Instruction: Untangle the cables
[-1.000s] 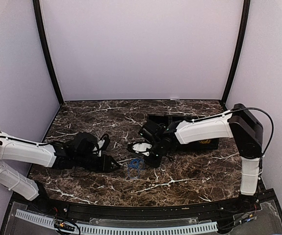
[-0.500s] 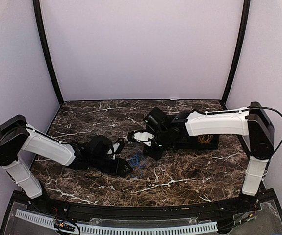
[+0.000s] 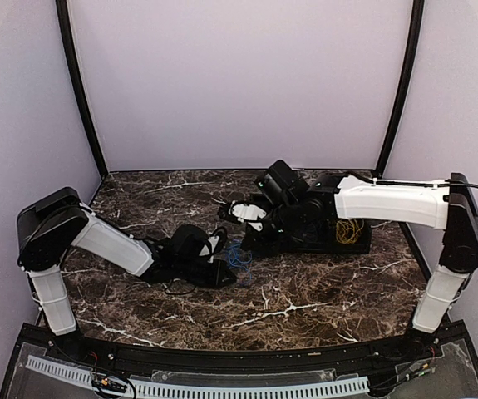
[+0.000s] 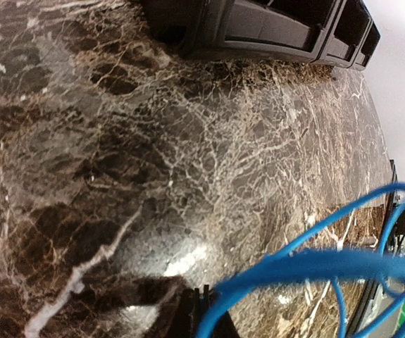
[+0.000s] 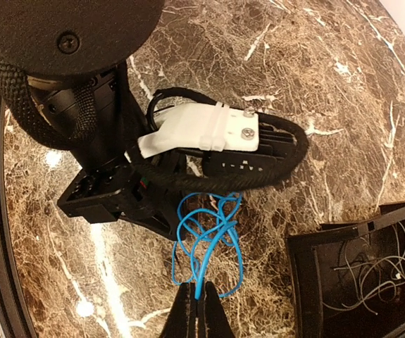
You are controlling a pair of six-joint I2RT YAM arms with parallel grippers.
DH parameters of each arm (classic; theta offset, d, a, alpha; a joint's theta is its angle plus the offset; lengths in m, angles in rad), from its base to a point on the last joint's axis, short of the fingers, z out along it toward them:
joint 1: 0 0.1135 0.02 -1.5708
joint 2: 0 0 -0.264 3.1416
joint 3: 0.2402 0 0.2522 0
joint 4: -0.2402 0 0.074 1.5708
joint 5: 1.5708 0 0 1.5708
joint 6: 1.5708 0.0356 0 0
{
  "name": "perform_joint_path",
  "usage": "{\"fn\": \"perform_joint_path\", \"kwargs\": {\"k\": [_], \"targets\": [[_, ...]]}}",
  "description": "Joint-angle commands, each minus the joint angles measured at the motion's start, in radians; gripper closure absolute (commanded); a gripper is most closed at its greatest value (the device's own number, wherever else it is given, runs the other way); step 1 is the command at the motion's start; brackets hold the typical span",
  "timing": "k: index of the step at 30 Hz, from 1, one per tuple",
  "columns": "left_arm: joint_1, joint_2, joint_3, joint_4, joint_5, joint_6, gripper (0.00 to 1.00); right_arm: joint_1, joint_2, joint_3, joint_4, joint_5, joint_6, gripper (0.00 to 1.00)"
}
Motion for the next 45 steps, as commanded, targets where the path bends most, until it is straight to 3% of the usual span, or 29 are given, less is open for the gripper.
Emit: {"fn": "perform_joint_path", "kwargs": {"k": [1, 13, 26, 41, 45], "targets": [[-0.003, -0.008, -0.003, -0.008, -0.025, 0.015, 1.00, -0.043, -0.071, 0.051, -0.014, -0.006, -0.018, 1.00], [-0.001, -0.151, -0.095, -0.149, -0.101, 0.037, 1.00, -0.326, -0.187, 0.171, 0.019, 0.058, -0.017, 1.00], [-0.001, -0.131, -0.049, -0.234, -0.139, 0.065, 1.00, -0.578, -0.242, 0.197, 0.098, 0.125, 0.009, 1.00], [-0.001, -0.133, -0.066, -0.299, -0.159, 0.089, 1.00, -0.811, -0.247, 0.235, 0.170, 0.105, 0.078, 1.00], [-0.001, -0.164, -0.084, -0.310, -0.169, 0.109, 1.00, -0.815, -0.271, 0.168, 0.169, 0.003, 0.080, 1.00]]}}
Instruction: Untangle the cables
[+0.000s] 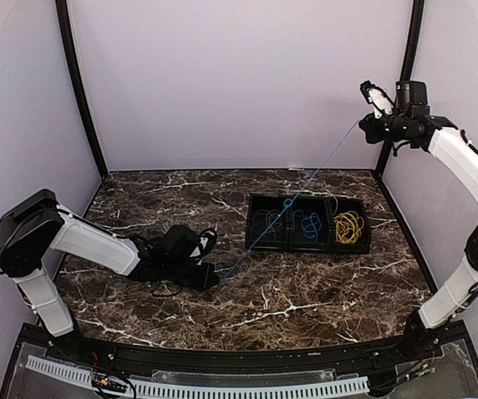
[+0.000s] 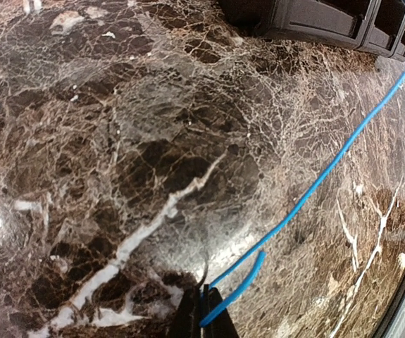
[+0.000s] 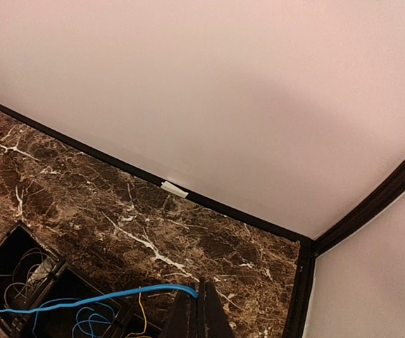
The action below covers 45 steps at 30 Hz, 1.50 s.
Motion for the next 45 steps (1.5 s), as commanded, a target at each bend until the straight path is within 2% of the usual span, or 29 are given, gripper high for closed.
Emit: {"fn": "perform_joint_path", "kwargs": {"k": [1, 5, 9, 12, 16, 18, 19, 21, 22, 25, 27, 33, 39, 45], "targets": [[-0.001, -0.058, -0.040, -0.102, -0.012, 0.049, 1.00, -0.004, -0.064, -0.068, 0.065, -0.149, 0.026, 1.00], [-0.003, -0.171, -0.060, -0.097, 0.017, 0.097, 1.00, 0.098, -0.128, -0.270, 0.006, -0.343, -0.043, 1.00], [-0.003, -0.305, -0.066, -0.178, 0.028, 0.143, 1.00, 0.267, -0.217, -0.528, -0.020, -0.399, -0.132, 1.00], [-0.003, -0.396, -0.071, -0.312, 0.016, 0.155, 1.00, 0.301, -0.276, -0.650, -0.024, -0.485, -0.136, 1.00], [-0.003, -0.428, -0.095, -0.423, 0.003, 0.159, 1.00, 0.319, -0.291, -0.735, -0.082, -0.478, -0.264, 1.00], [-0.003, -0.419, -0.100, -0.461, -0.009, 0.155, 0.94, 0.320, -0.270, -0.767, -0.127, -0.482, -0.354, 0.91], [-0.003, -0.415, -0.091, -0.487, -0.017, 0.153, 0.83, 0.321, -0.259, -0.778, -0.154, -0.480, -0.402, 0.82], [-0.003, -0.420, -0.072, -0.508, -0.042, 0.152, 0.71, 0.325, -0.239, -0.766, -0.216, -0.465, -0.465, 0.68], [-0.003, -0.427, -0.065, -0.507, -0.048, 0.156, 0.66, 0.324, -0.229, -0.743, -0.238, -0.468, -0.492, 0.64], [-0.003, -0.453, -0.028, -0.471, -0.026, 0.178, 0.61, 0.328, -0.198, -0.632, -0.342, -0.507, -0.554, 0.55], [-0.003, -0.450, -0.001, -0.455, -0.013, 0.201, 0.59, 0.353, -0.172, -0.580, -0.370, -0.496, -0.567, 0.53], [-0.003, -0.382, 0.042, -0.352, 0.052, 0.211, 0.61, 0.504, -0.077, -0.554, -0.210, -0.446, -0.461, 0.57], [-0.003, -0.331, 0.018, -0.239, 0.166, 0.110, 0.79, 0.635, 0.125, -0.469, -0.132, -0.446, -0.397, 0.65], [-0.003, -0.383, -0.096, -0.098, 0.214, 0.025, 0.79, 0.690, 0.302, -0.408, -0.086, -0.444, -0.349, 0.66]]}}
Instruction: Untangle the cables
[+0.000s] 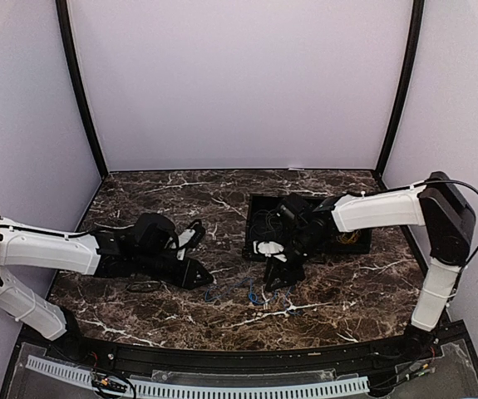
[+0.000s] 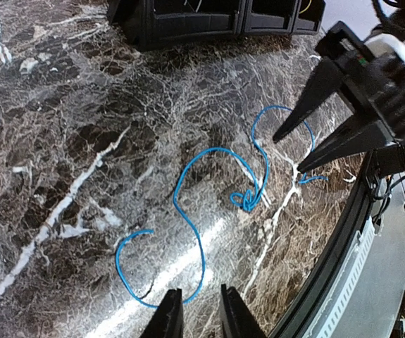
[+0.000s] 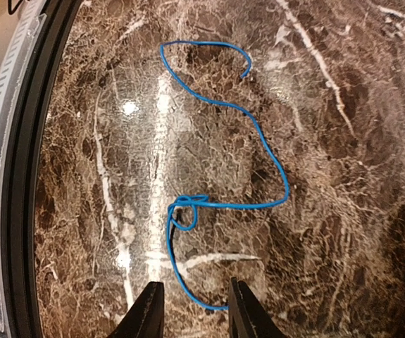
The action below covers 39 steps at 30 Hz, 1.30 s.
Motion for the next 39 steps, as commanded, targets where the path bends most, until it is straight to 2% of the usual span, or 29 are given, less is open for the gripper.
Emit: {"fn": "perform_joint_path", "kwargs": {"k": [1, 7, 16, 19, 24, 28, 39], "targets": [[-0.004, -0.049, -0.065, 0.118, 0.067, -0.075, 0.78, 0.032, 0.090, 0.060, 0.057, -0.011, 0.052, 0.65], [-0.004, -0.068, -0.088, 0.113, 0.043, -0.078, 0.76, 0.064, 0.170, 0.109, 0.064, -0.021, 0.077, 0.61], [-0.004, -0.071, -0.097, 0.101, 0.025, -0.073, 0.76, 0.065, 0.218, 0.133, 0.045, -0.050, 0.085, 0.64], [-0.004, -0.067, -0.099, 0.100, 0.020, -0.073, 0.76, 0.065, 0.223, 0.131, 0.039, -0.061, 0.085, 0.67], [-0.004, -0.058, -0.098, 0.100, 0.012, -0.073, 0.76, 0.065, 0.226, 0.130, 0.029, -0.101, 0.085, 0.83], [-0.004, -0.051, -0.094, 0.100, 0.003, -0.071, 0.76, 0.065, 0.229, 0.137, 0.021, -0.125, 0.091, 0.90], [-0.004, -0.056, -0.104, 0.105, -0.005, -0.074, 0.76, 0.070, 0.255, 0.135, 0.031, -0.102, 0.112, 0.86]]}}
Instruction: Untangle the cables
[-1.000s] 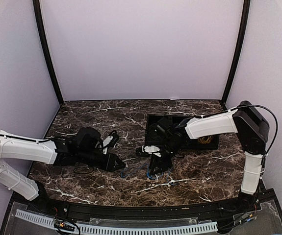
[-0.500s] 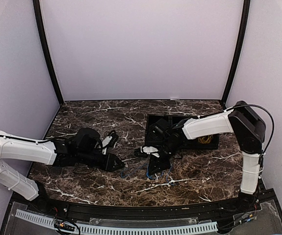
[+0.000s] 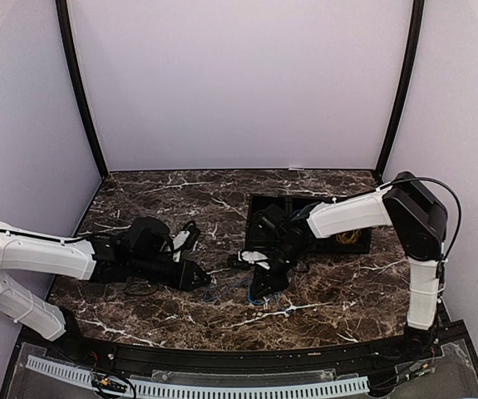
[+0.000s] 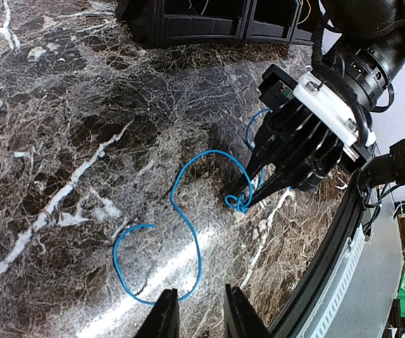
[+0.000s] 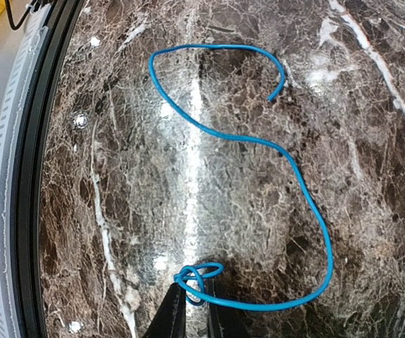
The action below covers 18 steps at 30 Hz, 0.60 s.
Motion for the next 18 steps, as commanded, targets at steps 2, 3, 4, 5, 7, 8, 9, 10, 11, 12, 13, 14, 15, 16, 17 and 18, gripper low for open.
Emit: {"fn": "perform_joint_path", "kwargs": {"k": [2, 3, 4, 5, 7, 8, 9, 10, 11, 12, 13, 14, 15, 16, 17, 18], "targets": [[-0.004, -0.010, -0.019, 0.012, -0.013, -0.004, 0.76, 0.012, 0.029, 0.023, 0.005, -0.004, 0.019, 0.87], [-0.004, -0.011, -0.019, 0.012, -0.013, -0.004, 0.76, 0.013, 0.030, 0.024, 0.006, -0.004, 0.019, 0.87], [-0.004, -0.012, -0.021, 0.012, -0.014, -0.005, 0.77, 0.012, 0.029, 0.026, 0.007, -0.004, 0.020, 0.89], [-0.004, -0.012, -0.021, 0.012, -0.014, -0.005, 0.77, 0.013, 0.029, 0.027, 0.006, -0.005, 0.021, 0.93], [-0.004, -0.012, -0.021, 0.017, -0.015, -0.007, 0.76, 0.013, 0.022, 0.035, -0.002, -0.009, 0.022, 1.00], [-0.004, -0.011, -0.019, 0.019, -0.016, -0.009, 0.76, 0.012, 0.013, 0.040, -0.007, -0.010, 0.023, 1.00], [-0.005, -0.011, -0.018, 0.027, -0.015, -0.010, 0.76, 0.013, -0.009, 0.047, -0.015, -0.009, 0.024, 1.00], [-0.007, -0.011, -0.014, 0.044, -0.017, -0.010, 0.76, 0.013, -0.032, 0.055, -0.021, -0.002, 0.027, 1.00], [-0.010, -0.014, -0.012, 0.057, -0.021, -0.010, 0.76, 0.013, -0.060, 0.064, -0.027, 0.008, 0.032, 1.00], [-0.021, -0.017, -0.006, 0.088, -0.028, -0.005, 0.75, 0.013, -0.087, 0.078, -0.030, 0.019, 0.040, 1.00], [-0.028, -0.024, 0.000, 0.104, -0.046, -0.001, 0.72, 0.013, -0.116, 0.093, -0.035, 0.026, 0.046, 1.00], [-0.049, -0.028, 0.011, 0.137, -0.058, 0.012, 0.71, 0.013, -0.142, 0.113, -0.043, 0.029, 0.051, 1.00], [-0.068, -0.038, 0.016, 0.153, -0.087, 0.019, 0.70, 0.012, -0.165, 0.133, -0.048, 0.029, 0.058, 1.00], [-0.076, -0.049, 0.024, 0.191, -0.102, 0.030, 0.70, 0.013, -0.185, 0.152, -0.054, 0.027, 0.065, 1.00], [-0.087, -0.055, 0.022, 0.212, -0.122, 0.035, 0.70, 0.013, -0.202, 0.170, -0.063, 0.021, 0.072, 1.00], [-0.090, -0.068, 0.018, 0.269, -0.126, 0.037, 0.71, 0.013, -0.219, 0.185, -0.068, 0.011, 0.078, 1.00]]}}
